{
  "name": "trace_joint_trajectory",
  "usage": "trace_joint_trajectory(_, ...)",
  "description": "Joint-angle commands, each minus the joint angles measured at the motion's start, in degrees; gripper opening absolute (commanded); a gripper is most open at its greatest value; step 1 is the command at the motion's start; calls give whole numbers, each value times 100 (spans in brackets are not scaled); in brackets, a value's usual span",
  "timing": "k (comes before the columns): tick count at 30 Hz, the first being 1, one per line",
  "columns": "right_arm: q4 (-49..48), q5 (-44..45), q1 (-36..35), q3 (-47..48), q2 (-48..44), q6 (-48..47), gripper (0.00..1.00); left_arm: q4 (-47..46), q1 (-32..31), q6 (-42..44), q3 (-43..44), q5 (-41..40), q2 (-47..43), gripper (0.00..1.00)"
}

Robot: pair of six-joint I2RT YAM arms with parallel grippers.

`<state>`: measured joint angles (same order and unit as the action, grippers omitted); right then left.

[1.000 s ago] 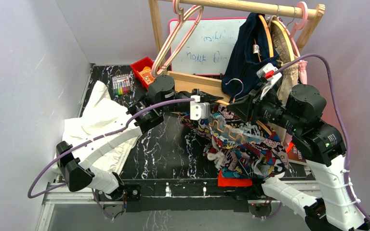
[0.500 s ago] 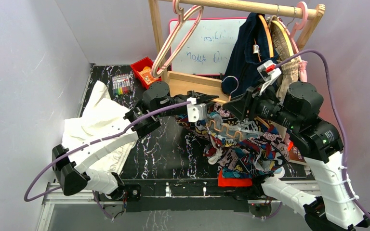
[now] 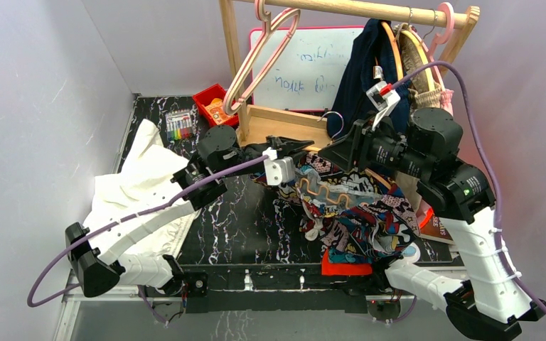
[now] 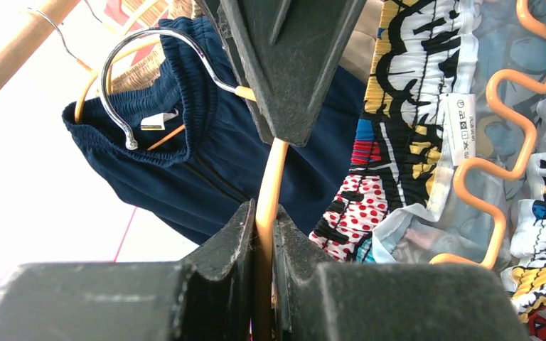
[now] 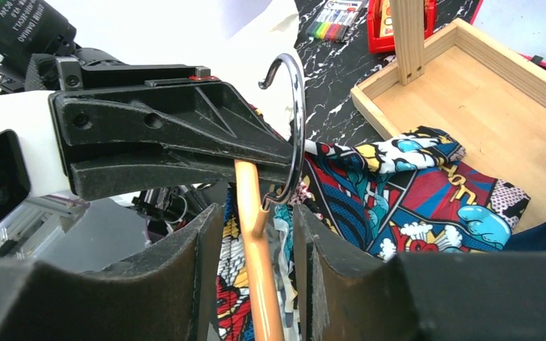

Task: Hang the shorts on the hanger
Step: Adjust the hanger.

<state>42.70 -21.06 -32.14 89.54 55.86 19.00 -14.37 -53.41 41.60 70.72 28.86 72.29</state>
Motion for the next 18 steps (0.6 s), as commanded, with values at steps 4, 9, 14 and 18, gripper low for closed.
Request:
trace_joint_trajectory(4, -13, -448, -16, 314, 94, -43, 27, -678, -11, 45, 41, 36, -538, 0)
trace_joint_trajectory(9, -107, -741, -16, 334, 118, 49, 1, -663, -5, 127, -5, -59, -580, 0)
trace_joint_trajectory(14, -53, -347, -20, 456, 24, -112, 0, -643, -10, 137, -63, -148, -610, 5)
trace_joint_trajectory(18, 402, 378, -20, 973, 127, -520, 0, -545, -4, 119, -98, -190, -646, 63)
